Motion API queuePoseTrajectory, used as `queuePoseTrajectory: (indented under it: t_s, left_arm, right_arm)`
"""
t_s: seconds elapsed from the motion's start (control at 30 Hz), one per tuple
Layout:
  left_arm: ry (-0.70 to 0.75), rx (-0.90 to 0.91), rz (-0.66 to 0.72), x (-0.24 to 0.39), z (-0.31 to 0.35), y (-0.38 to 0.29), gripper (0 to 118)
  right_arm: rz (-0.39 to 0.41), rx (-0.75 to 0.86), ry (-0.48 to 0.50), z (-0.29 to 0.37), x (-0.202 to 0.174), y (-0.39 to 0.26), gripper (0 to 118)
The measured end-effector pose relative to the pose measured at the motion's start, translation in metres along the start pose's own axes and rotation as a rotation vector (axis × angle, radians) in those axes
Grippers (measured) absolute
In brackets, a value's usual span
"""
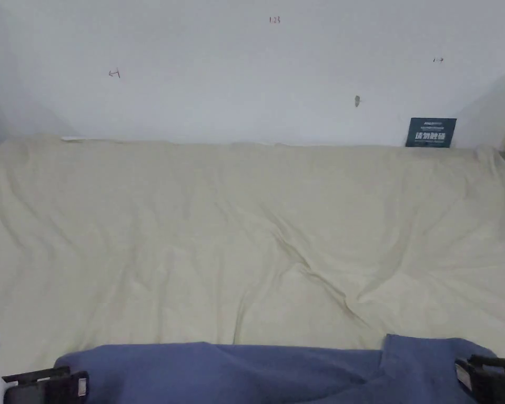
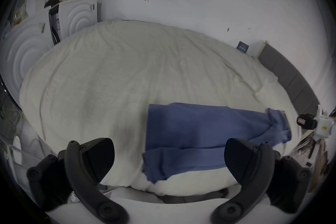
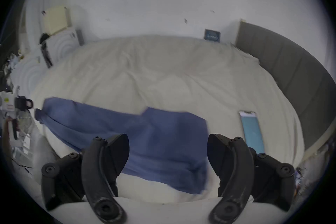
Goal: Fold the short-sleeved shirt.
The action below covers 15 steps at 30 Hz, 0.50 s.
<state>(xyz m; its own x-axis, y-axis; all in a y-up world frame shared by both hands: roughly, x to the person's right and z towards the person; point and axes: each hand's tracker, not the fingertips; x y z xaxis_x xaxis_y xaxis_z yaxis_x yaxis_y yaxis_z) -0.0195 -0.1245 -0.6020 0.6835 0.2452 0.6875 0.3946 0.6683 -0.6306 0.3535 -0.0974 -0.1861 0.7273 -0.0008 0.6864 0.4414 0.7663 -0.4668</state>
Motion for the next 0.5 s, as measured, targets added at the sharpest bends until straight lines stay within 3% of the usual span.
queuePoseTrajectory:
  t_s: [0.03, 0.07, 0.1, 0.13, 0.17, 0.2, 0.23, 0.3, 0.43, 0.5]
  left_arm:
    - [-0.029, -0.016, 0.008, 0.000, 0.001, 0.000, 118]
    - [-0.047, -0.049, 0.008, 0.000, 0.001, -0.001, 114]
    - [-0.039, -0.034, 0.014, -0.001, 0.003, -0.004, 97]
    - [-0.033, -0.019, 0.014, -0.003, 0.004, -0.009, 76]
    - [-0.029, -0.024, 0.017, -0.004, 0.004, -0.012, 53]
    - [-0.020, -0.033, 0.023, -0.007, 0.003, -0.017, 24]
    - [-0.016, -0.043, 0.016, -0.011, 0.001, -0.022, 9]
    - [-0.001, -0.057, 0.032, -0.024, -0.002, -0.033, 0]
    - [-0.041, -0.060, 0.130, -0.049, 0.002, -0.049, 0]
    - [-0.078, -0.030, 0.200, -0.064, 0.005, -0.050, 0]
  right_arm:
    - [-0.011, 0.019, 0.057, 0.001, -0.012, 0.003, 88]
    - [-0.011, 0.018, 0.124, 0.002, -0.024, 0.005, 75]
    - [-0.015, 0.001, 0.145, -0.001, -0.033, 0.006, 34]
    - [-0.012, -0.016, 0.097, -0.005, -0.052, 0.006, 1]
    - [0.038, -0.013, 0.047, -0.010, -0.073, 0.001, 0]
    - [0.083, -0.020, 0.066, -0.014, -0.091, -0.004, 0]
    - [0.129, -0.042, 0.157, -0.020, -0.105, -0.008, 0]
    - [0.113, -0.052, 0.246, -0.028, -0.129, -0.017, 0]
    - [0.037, -0.113, 0.331, -0.050, -0.162, -0.020, 0]
    - [0.046, -0.120, 0.350, -0.055, -0.174, -0.019, 0]
